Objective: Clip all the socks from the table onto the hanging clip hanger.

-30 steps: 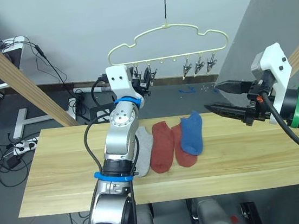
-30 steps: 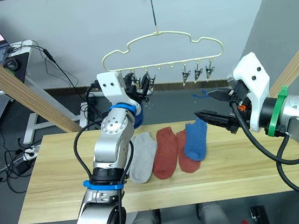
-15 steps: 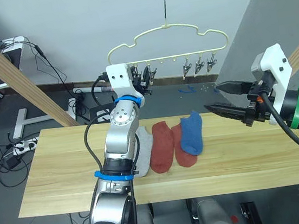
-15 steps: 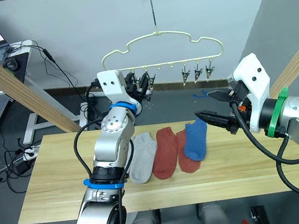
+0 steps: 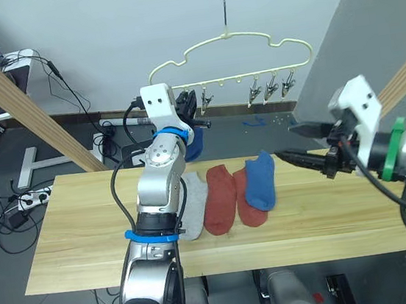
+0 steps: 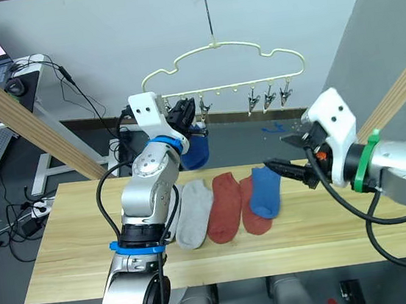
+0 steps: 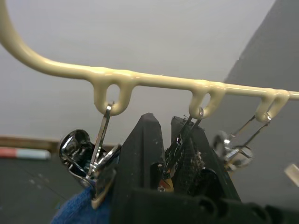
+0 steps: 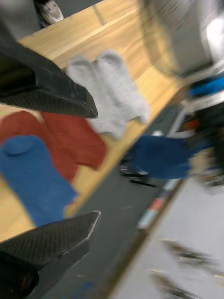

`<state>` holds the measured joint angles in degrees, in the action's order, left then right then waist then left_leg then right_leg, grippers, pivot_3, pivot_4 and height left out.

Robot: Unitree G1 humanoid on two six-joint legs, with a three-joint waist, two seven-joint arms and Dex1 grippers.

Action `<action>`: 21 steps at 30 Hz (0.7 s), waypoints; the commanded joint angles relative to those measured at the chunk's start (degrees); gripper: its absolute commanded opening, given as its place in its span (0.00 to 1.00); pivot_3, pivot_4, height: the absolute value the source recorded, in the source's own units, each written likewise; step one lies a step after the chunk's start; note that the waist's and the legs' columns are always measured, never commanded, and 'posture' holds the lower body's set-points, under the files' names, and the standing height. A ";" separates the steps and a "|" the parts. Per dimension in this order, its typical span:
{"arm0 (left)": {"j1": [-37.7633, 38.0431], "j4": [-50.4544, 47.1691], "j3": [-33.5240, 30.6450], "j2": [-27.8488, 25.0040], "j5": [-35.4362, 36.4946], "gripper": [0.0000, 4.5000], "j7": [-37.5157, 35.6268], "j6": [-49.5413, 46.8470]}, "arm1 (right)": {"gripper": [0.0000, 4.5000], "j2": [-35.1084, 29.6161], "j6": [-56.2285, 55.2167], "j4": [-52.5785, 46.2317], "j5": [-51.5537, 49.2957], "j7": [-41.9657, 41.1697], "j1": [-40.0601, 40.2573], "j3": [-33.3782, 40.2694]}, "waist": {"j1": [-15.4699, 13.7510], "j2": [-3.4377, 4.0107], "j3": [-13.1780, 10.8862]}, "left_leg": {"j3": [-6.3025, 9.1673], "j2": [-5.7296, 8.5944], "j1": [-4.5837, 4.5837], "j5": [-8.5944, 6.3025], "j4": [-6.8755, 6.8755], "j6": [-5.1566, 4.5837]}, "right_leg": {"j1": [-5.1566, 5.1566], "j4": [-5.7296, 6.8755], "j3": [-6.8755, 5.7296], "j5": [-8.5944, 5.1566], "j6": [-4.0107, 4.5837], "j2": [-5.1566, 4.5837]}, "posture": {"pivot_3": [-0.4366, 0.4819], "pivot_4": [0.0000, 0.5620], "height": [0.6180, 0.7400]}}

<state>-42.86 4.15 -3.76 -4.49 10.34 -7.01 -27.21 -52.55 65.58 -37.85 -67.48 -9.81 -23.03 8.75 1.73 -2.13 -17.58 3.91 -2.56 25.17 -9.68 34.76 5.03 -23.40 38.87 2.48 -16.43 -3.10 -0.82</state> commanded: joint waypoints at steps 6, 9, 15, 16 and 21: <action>-4.97 -3.42 -5.77 -2.40 11.32 0.06 -3.97 -15.97 | 0.99 8.44 -4.07 12.73 21.05 0.94 -3.11 -15.48 | 0.24 0.02 -0.01 | -0.01 -0.03 0.00 0.00 0.03 0.00 | -0.05 0.03 0.01 -0.01 -0.02 0.05 | 0.46 0.53 1.00; -5.52 -3.33 -5.83 -2.81 11.81 0.06 -4.00 -17.36 | 0.99 12.46 -6.54 18.89 27.36 -0.31 -5.41 -19.30 | 0.13 0.04 -0.02 | 0.00 -0.06 0.01 0.00 0.01 0.01 | -0.08 0.03 0.01 -0.01 -0.01 0.08 | 0.47 0.53 1.00; -5.73 -3.10 -4.86 -3.27 11.83 0.06 -4.03 -17.89 | 0.99 18.71 -12.42 33.00 39.14 -3.19 -9.02 -24.70 | 0.06 0.05 -0.03 | 0.01 -0.05 0.05 0.00 -0.01 0.01 | -0.11 0.02 -0.01 0.09 0.15 0.06 | 0.48 0.53 1.00; -5.69 -3.09 -4.73 -3.30 11.79 0.06 -4.05 -17.86 | 0.99 19.65 -13.62 35.35 40.90 -3.61 -9.57 -25.19 | 0.05 0.05 -0.03 | 0.01 -0.05 0.05 0.00 -0.02 0.01 | -0.11 0.02 -0.01 0.11 0.18 0.06 | 0.48 0.53 1.00; -5.24 -3.57 -4.38 -3.30 11.75 0.06 -3.82 -17.95 | 0.99 24.53 -17.81 44.43 46.60 -5.57 -12.12 -24.60 | 0.04 0.06 -0.04 | 0.01 -0.05 0.05 0.00 -0.01 0.01 | -0.11 0.06 -0.02 0.12 0.20 0.06 | 0.49 0.54 1.00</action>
<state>-47.83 2.59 -8.54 -7.64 21.83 -10.72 -45.06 -28.55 49.70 5.60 -22.68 -14.49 -34.07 -16.88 1.77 -2.07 -17.62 3.92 -2.61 25.22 -9.67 34.75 5.05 -23.51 38.94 2.47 -16.30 -2.88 -0.76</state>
